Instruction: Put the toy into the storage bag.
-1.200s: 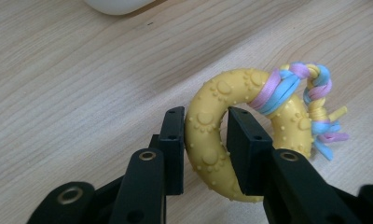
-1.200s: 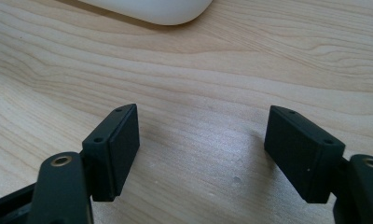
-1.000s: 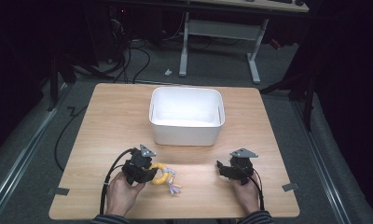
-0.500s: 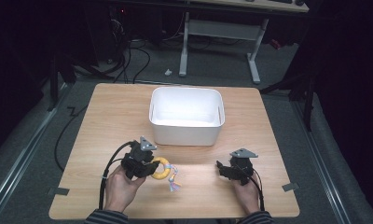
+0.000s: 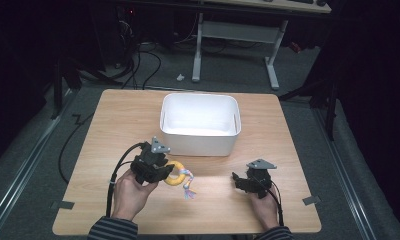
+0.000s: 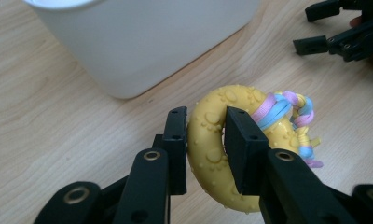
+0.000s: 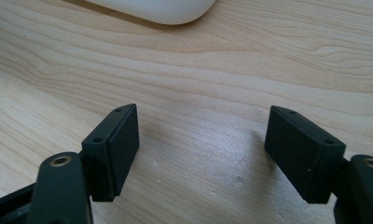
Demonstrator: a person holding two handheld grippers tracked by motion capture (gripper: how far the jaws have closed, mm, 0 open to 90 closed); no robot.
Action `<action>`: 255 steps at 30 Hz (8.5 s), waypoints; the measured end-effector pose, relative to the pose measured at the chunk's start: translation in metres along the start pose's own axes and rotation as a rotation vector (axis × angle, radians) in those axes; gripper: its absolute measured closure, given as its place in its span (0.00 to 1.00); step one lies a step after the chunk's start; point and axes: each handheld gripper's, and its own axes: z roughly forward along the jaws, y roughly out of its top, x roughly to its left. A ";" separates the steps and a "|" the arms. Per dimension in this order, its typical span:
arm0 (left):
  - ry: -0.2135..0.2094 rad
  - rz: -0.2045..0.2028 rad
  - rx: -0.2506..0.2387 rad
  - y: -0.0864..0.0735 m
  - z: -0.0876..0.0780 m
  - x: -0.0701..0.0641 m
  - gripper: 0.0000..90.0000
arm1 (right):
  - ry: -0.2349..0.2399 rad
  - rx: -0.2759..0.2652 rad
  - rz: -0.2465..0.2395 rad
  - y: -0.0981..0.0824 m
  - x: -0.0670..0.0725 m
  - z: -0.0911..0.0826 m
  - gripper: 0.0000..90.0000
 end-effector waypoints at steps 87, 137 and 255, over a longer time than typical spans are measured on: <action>-0.020 -0.146 -0.137 0.149 0.007 0.070 0.80 | 0.006 0.003 -0.009 0.000 0.001 0.000 0.29; -0.009 -0.205 -0.006 0.139 0.089 0.081 0.80 | 0.018 -0.001 -0.019 0.000 0.001 0.000 0.29; 0.182 -0.197 -0.206 0.019 -0.049 0.081 0.39 | 0.020 0.001 -0.015 0.000 0.001 0.000 0.29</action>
